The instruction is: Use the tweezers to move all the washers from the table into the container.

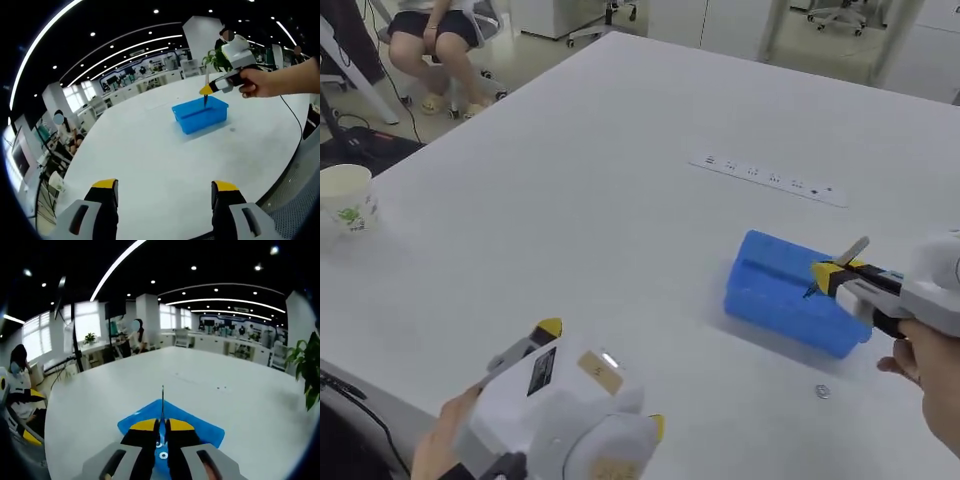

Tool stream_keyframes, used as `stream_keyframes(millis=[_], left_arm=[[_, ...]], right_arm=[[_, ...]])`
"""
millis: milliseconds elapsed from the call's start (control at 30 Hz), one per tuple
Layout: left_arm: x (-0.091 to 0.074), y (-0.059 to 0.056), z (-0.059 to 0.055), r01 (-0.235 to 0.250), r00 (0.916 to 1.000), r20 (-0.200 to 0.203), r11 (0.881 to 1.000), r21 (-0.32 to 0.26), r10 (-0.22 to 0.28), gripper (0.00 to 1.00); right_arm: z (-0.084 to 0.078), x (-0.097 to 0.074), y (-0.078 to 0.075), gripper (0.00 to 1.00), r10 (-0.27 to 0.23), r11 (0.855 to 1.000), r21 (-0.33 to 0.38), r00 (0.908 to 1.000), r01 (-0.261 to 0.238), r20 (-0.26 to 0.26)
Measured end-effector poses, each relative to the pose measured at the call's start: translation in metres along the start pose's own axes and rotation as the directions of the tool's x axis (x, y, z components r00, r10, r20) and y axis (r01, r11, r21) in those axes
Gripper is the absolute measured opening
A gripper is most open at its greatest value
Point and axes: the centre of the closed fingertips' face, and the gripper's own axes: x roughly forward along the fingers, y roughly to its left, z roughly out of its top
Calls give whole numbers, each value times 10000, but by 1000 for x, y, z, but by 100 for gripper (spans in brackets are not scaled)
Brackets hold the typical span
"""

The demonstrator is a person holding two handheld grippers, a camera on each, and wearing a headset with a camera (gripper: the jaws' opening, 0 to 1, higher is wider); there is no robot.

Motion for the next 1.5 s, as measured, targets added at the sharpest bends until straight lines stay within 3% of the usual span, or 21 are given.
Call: stream_keyframes(millis=[400,600,933,1100,1300,1500], left_arm=[[0,-1,0,25,10000,-24,10000,75,-24,77],[0,1,-1,-75,10000,-30,10000,20,75,77],[1,-2,1,52,10000,11,9999,105,-53,78],[1,-2,0,82,10000,13,9999,87,-82,78],[1,-1,0,44,10000,20,10000,69,-44,78],[1,0,0,-1,10000,-11,10000,59,2,77]], right_arm=[[-8,-43,20,3,167,9998,87,9996,-169,231],[-27,-55,22,3,-79,9994,334,10000,77,45],[-59,-57,19,4,-218,9987,445,9978,246,-633],[-78,-55,21,4,-208,9996,171,9932,229,-1144],[-87,-51,17,4,-313,9995,-75,9891,306,-1438],[-90,-50,15,4,-288,9987,384,9899,344,-1389]])
